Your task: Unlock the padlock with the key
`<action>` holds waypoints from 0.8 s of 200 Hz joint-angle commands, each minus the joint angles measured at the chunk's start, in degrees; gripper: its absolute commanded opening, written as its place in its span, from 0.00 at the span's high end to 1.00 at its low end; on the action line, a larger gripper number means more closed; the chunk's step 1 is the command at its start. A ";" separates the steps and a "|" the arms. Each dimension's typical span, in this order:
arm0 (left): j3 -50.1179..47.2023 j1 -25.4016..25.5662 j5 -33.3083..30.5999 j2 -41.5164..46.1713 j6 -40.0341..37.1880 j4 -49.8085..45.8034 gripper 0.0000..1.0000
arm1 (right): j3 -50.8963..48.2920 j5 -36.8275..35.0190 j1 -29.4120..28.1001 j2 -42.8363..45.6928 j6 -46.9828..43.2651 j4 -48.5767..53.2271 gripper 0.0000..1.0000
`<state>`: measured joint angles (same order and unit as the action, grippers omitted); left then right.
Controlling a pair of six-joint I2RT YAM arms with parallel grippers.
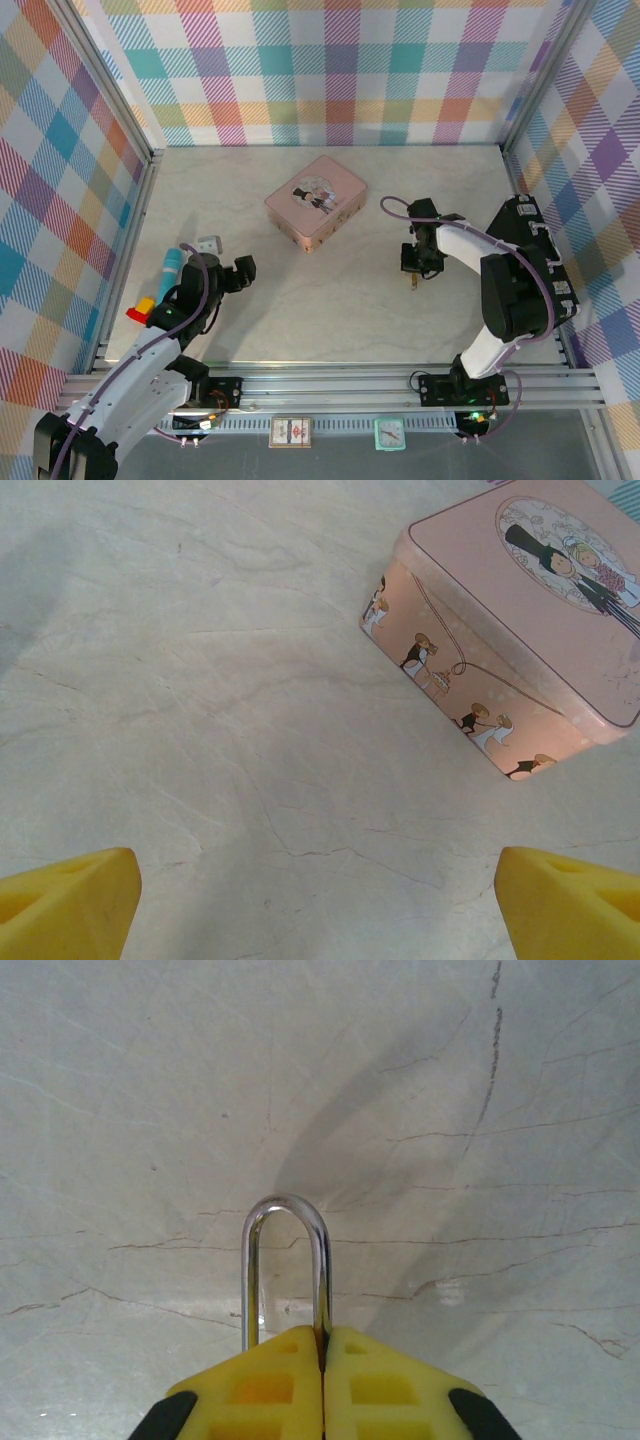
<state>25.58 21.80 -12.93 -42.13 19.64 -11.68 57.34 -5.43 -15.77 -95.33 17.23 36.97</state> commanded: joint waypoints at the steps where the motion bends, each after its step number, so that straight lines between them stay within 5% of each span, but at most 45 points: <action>1: -0.36 -0.71 0.44 0.22 -1.14 2.01 0.09 | -0.39 -0.33 -0.57 0.00 -0.85 1.97 0.90; 117: 3.41 -0.66 -0.92 -3.02 -0.22 0.97 0.07 | 1.42 4.66 -0.99 12.20 -2.42 3.82 0.67; 160: 9.05 -0.66 -5.40 -4.99 -1.44 0.81 0.00 | 5.37 9.41 -0.93 23.66 -4.08 -0.56 0.44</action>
<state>29.93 21.78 -14.72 -46.63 19.62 -11.99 58.98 -0.45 -16.47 -77.54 15.40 39.13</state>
